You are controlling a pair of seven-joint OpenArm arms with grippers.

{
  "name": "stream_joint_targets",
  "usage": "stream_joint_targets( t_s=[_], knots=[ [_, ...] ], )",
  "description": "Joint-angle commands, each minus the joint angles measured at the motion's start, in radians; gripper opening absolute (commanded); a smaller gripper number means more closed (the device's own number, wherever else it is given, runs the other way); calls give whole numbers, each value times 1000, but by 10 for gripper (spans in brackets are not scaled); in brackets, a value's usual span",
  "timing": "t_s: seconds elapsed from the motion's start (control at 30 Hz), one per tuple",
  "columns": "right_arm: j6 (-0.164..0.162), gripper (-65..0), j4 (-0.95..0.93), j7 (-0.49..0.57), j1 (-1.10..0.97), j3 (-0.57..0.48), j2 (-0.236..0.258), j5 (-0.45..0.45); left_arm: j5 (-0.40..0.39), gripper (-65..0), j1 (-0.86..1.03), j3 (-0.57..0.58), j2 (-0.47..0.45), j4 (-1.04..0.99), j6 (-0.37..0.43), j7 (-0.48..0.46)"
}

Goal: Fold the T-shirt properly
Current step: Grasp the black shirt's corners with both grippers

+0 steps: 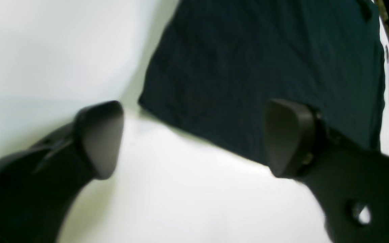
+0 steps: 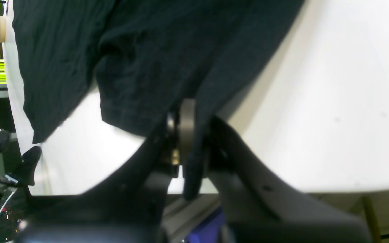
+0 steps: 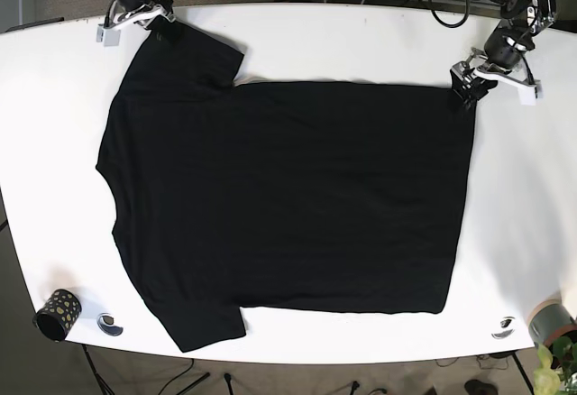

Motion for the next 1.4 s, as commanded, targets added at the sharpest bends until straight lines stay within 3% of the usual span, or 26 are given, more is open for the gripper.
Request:
stream_joint_targets(
  t_s=[0.0, 0.07, 0.57, 0.67, 0.83, 0.9, 1.37],
  knots=[
    [12, -650, 17, 11, -7, 6, 12, 9, -6, -149, -42, 28, -17, -15, -16, 2],
    [12, -650, 17, 11, -7, 5, 12, 9, -6, -182, -69, 44, -17, -32, -16, 25],
    [13, -650, 63, 11, -12, 5, 12, 9, -5, -201, -158, 50, 13, -103, -8, 45],
    [13, -650, 71, 11, -10, 5, 9, 9, -5, -289, -162, 48, 13, -103, -8, 45],
    [13, -650, 69, 11, -10, 5, 10, 9, -5, -567, -163, 48, 13, -103, -8, 45],
    [13, -650, 69, 11, -10, 5, 10, 9, -5, -647, -162, 48, 13, -101, -8, 45],
    [13, -650, 144, 10, -55, 3, 3, 9, 20, -649, -56, 10, -7, 31, -14, 43]
  ],
)
